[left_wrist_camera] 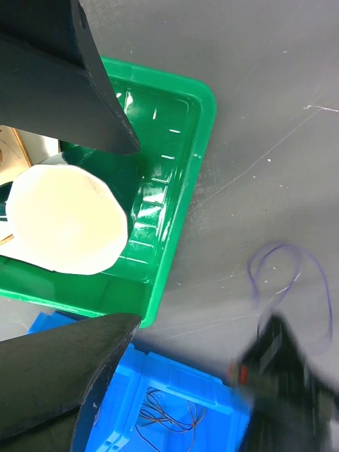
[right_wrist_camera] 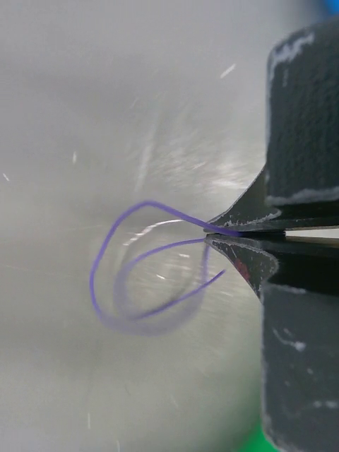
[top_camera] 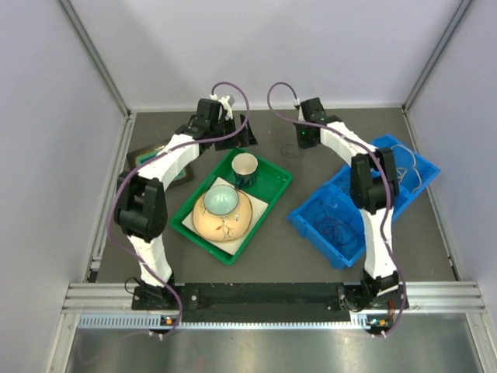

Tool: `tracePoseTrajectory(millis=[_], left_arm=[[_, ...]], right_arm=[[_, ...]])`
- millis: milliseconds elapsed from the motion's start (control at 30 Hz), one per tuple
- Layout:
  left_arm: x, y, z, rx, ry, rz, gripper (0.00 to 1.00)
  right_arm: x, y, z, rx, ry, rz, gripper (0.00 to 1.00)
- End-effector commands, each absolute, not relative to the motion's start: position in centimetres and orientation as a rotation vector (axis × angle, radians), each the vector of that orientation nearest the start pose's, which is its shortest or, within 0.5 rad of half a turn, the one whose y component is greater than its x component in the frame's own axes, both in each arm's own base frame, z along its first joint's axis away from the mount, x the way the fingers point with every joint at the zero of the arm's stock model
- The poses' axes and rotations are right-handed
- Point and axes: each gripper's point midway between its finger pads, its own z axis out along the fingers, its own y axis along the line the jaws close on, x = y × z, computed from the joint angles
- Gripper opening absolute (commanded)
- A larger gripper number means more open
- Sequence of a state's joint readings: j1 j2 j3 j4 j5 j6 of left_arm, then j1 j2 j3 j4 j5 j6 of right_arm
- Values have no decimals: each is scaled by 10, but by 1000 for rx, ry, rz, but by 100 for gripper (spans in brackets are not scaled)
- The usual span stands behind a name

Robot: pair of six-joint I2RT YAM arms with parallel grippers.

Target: Untangle the cables

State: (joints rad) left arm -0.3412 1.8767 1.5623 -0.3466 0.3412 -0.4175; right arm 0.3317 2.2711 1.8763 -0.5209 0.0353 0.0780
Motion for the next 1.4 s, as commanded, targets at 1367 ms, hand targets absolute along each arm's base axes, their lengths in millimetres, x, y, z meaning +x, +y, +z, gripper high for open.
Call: tracePoseTrajectory(millis=[1367], left_arm=[[419, -237, 225, 53, 2215, -876, 99]], right_arm=[[244, 111, 179, 25, 2285, 432, 16]])
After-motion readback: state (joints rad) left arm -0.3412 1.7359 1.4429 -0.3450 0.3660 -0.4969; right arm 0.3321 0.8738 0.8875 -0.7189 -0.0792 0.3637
